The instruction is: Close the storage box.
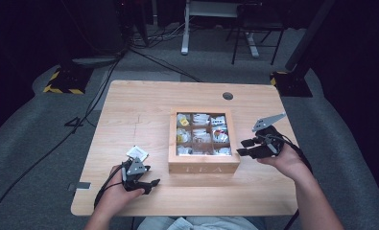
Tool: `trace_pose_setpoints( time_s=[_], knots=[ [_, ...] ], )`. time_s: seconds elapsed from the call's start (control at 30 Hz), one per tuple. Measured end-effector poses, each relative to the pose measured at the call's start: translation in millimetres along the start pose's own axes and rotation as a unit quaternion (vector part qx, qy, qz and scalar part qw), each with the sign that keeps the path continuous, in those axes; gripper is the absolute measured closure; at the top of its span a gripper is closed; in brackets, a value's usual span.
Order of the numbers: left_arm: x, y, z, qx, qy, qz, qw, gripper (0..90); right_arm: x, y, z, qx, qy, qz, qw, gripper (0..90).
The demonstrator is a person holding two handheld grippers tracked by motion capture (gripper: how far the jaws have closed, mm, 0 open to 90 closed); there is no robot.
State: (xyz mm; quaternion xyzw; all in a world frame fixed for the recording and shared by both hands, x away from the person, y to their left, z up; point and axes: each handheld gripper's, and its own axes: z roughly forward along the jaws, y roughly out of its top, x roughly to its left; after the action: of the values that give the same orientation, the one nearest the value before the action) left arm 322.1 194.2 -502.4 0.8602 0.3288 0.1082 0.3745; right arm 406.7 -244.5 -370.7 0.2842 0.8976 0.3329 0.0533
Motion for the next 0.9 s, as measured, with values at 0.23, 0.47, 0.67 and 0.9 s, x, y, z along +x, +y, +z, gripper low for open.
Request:
trace_pose_setpoints(
  time_s=[0.23,0.47,0.67,0.9],
  knots=[
    [4.1,-2.4,-3.4,0.000,0.003,-0.008,1.0000,35.3,-21.6,-6.8,-2.7,-0.043,-0.041,0.025,0.9980,50.1],
    [4.6,-2.4,-2.7,-0.001,0.004,-0.008,1.0000,35.0,-41.8,-19.2,-8.1,-0.077,-0.076,0.050,0.9928,48.0],
    [5.5,-1.7,-1.9,-0.002,0.001,-0.011,0.9999,33.6,-55.6,-30.9,-8.4,-0.097,-0.098,0.055,0.9889,46.9],
    [6.0,-0.6,-0.5,-0.002,0.002,-0.012,0.9999,32.2,-71.0,-45.9,-3.2,-0.108,-0.117,0.063,0.9852,46.5]
  ],
)
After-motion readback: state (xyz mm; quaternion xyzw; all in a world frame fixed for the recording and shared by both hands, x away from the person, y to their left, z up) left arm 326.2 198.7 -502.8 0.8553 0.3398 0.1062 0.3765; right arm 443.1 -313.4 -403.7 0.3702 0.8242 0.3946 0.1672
